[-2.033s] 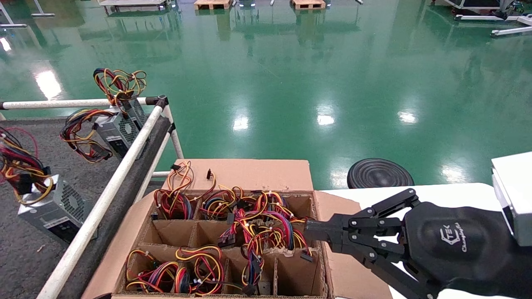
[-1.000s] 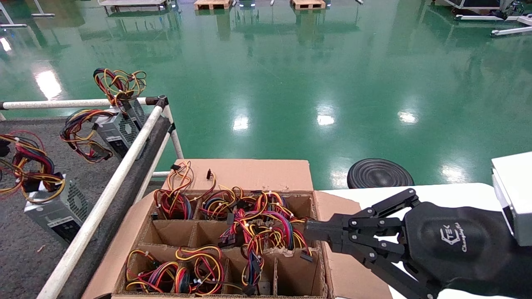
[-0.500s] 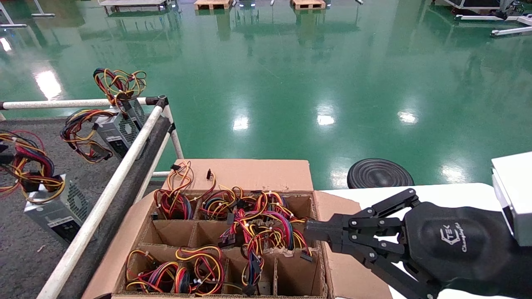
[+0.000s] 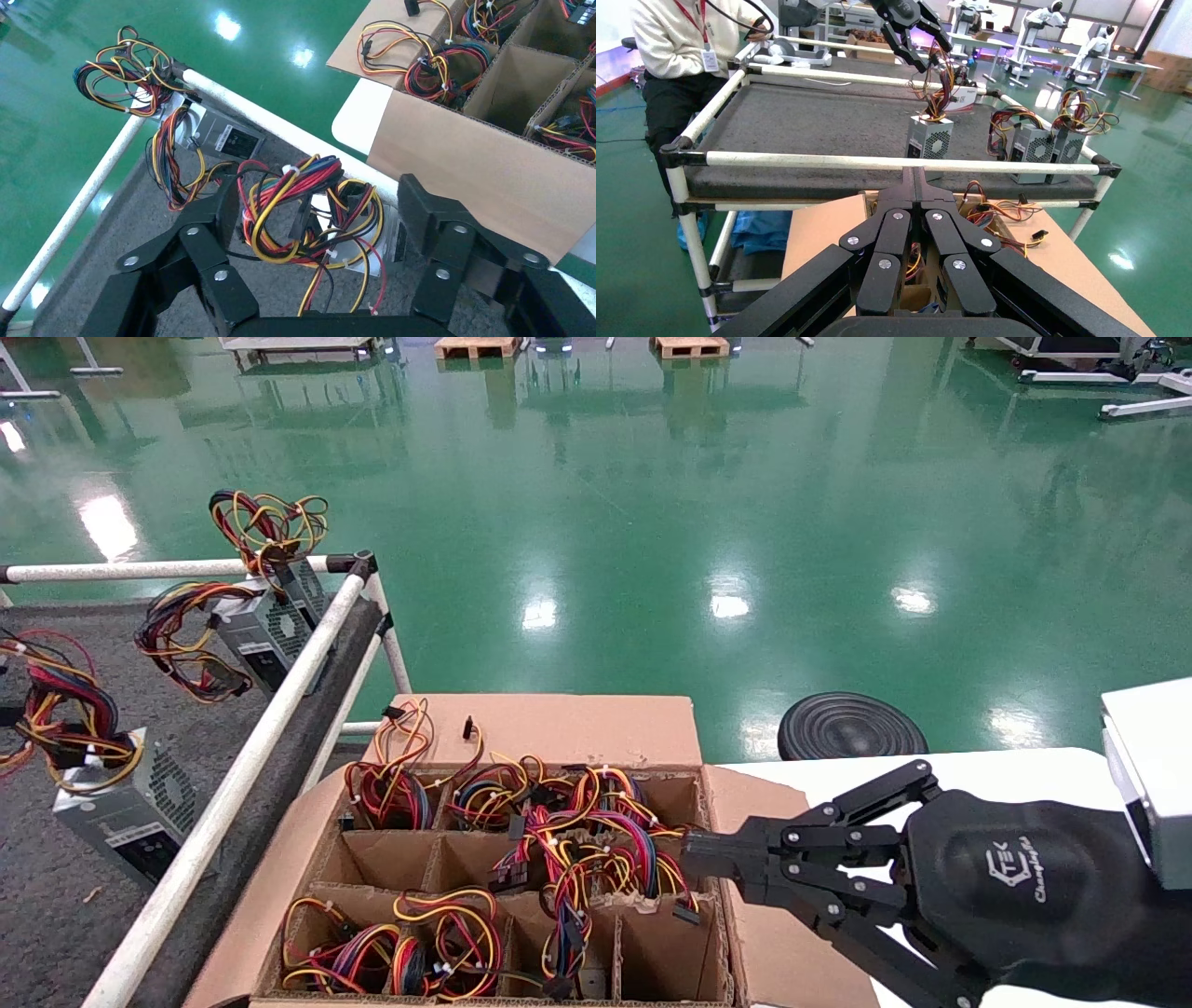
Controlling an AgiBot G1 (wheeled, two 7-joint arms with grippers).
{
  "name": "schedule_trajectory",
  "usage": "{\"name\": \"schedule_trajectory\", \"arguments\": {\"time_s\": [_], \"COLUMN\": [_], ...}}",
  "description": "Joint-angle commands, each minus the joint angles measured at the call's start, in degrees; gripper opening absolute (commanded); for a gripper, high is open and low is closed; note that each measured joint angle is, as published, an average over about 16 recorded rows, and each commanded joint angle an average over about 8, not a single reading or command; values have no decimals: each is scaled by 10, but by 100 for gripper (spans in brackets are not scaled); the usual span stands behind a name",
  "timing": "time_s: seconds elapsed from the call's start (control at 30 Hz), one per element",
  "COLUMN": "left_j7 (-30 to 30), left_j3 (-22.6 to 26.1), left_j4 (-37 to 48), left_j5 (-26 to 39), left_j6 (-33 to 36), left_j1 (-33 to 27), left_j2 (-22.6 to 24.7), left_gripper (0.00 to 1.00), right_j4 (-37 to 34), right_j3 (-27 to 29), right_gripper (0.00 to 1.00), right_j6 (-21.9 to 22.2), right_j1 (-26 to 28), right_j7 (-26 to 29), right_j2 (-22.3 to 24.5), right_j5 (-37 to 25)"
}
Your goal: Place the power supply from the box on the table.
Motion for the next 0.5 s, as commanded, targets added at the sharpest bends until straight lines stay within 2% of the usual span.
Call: {"name": "schedule_trajectory", "arguments": {"time_s": [0.03,0.5], "left_j7": [0,0], "left_j3": [0,0], "left_j4": [0,0], "left_j5": [0,0], "left_j6": [0,0], "left_j1": [0,0], "left_j2": [0,0], "left_gripper": [100,100], "right_j4": [0,0], "right_j3": [0,0], "right_gripper": [100,100], "right_j6": [0,0], "right_j1": [0,0], "right_j7": [0,0], "right_j2": [0,0], "right_j5": [0,0]}}
